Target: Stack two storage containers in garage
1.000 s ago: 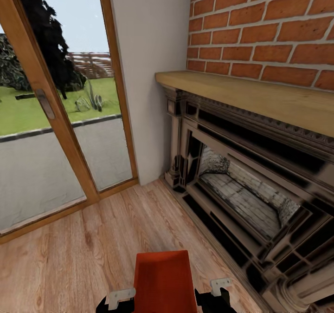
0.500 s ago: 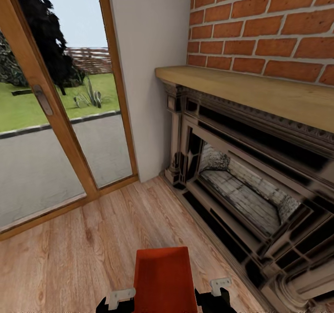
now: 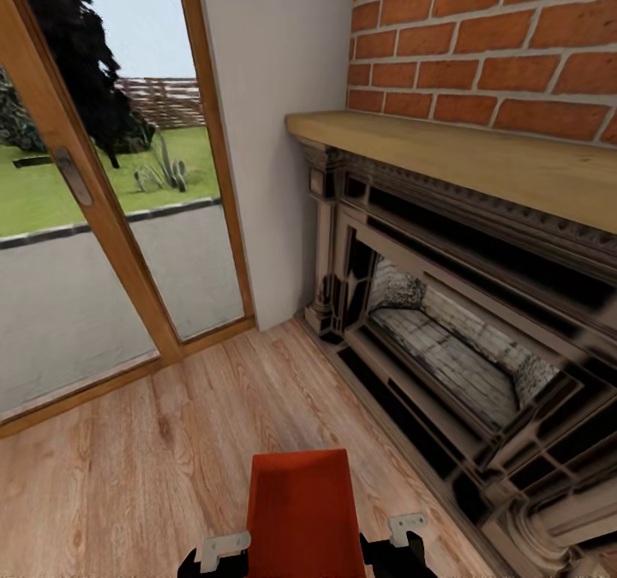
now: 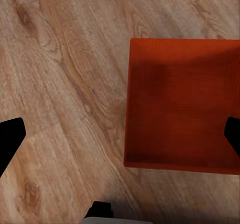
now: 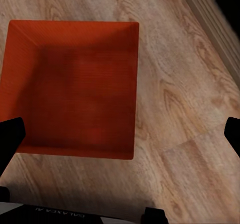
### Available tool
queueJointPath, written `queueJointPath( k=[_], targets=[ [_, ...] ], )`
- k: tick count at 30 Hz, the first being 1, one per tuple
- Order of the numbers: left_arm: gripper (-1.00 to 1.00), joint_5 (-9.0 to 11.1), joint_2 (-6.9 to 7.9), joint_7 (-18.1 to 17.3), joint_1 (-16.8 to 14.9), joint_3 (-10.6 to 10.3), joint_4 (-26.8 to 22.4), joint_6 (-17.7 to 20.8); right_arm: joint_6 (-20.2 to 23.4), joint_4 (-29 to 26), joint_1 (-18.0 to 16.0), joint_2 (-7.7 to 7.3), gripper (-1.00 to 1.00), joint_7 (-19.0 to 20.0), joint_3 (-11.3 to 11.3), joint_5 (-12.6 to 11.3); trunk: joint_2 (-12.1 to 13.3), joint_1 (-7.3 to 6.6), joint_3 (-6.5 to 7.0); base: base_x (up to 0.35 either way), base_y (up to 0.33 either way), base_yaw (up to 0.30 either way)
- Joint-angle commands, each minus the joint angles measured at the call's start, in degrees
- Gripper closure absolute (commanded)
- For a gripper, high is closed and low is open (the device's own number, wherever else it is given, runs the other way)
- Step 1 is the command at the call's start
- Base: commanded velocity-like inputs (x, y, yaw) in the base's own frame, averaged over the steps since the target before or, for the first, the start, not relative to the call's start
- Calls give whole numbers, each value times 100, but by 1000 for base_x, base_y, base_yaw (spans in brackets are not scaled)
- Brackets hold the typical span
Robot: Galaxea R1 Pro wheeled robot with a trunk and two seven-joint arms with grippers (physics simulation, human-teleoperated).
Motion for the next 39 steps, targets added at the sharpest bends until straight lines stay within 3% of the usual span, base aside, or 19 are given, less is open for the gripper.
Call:
queueJointPath(
  k=[1, 23, 39],
  targets=[
    [-100, -41, 0, 38, -3, -9, 2, -6, -16, 1, -3, 4, -100, 26, -27, 45, -51, 24, -37, 0, 0, 0],
    [-100, -24, 0, 11, -3, -11, -23, 3, -25, -37, -3, 4, -100, 26, 7, 71, -934, 508, -635, 0, 0, 0],
    [-100, -24, 0, 12, -3, -10, -25, 3, -24, -35, -3, 4, -100, 26, 7, 80, -1575, 859, -935, 0, 0, 0]
  ],
)
